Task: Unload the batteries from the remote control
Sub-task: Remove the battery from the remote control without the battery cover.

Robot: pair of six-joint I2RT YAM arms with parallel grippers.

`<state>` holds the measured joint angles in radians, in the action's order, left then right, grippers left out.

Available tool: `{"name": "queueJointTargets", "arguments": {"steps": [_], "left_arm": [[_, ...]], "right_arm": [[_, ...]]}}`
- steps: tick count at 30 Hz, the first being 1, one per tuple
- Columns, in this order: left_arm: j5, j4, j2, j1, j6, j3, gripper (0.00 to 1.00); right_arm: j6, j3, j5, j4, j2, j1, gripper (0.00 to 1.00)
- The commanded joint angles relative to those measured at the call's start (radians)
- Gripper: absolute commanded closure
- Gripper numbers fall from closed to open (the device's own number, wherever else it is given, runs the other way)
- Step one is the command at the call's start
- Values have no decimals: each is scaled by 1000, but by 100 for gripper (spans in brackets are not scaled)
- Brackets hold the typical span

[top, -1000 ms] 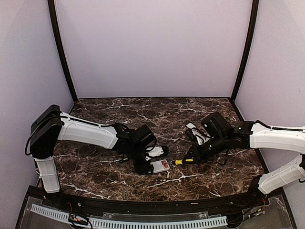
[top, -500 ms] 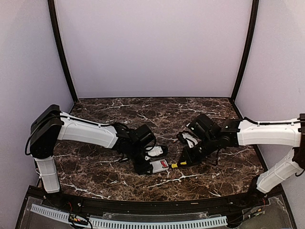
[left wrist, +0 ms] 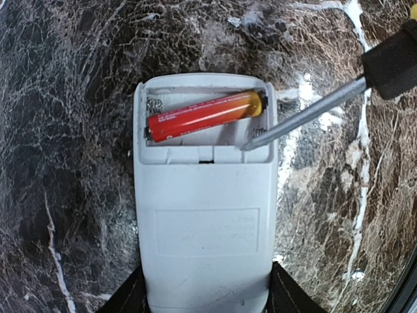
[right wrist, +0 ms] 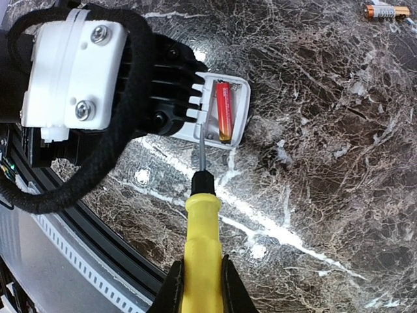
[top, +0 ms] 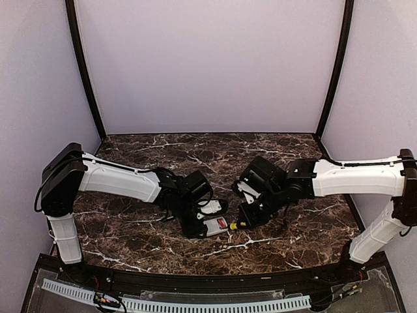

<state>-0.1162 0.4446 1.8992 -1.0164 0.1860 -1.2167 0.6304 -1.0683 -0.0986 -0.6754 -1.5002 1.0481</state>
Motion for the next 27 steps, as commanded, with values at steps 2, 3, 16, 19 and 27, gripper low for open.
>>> {"name": "queueJointTargets", "arguments": {"steps": [2,3,16,19,27], "left_arm": [[-46,7,-20,-5,-14,-11,64],[-46,7,-21,-5,-13,-9,64],[-88,2,-19,-5,-25,-25,64],[-107,12,-17,-5,-35,-36,64],[-90,26,-19,-6,-36,-41,64]], "right_arm": [[34,5,117,-106,-30,2,100],[38,7,119,-106,-25,2,100],[17,26,35,-1,12,-24,100],[-1,-5,51,-13,-38,-5,100],[-5,-23,78,-28,-49,-1,100]]}}
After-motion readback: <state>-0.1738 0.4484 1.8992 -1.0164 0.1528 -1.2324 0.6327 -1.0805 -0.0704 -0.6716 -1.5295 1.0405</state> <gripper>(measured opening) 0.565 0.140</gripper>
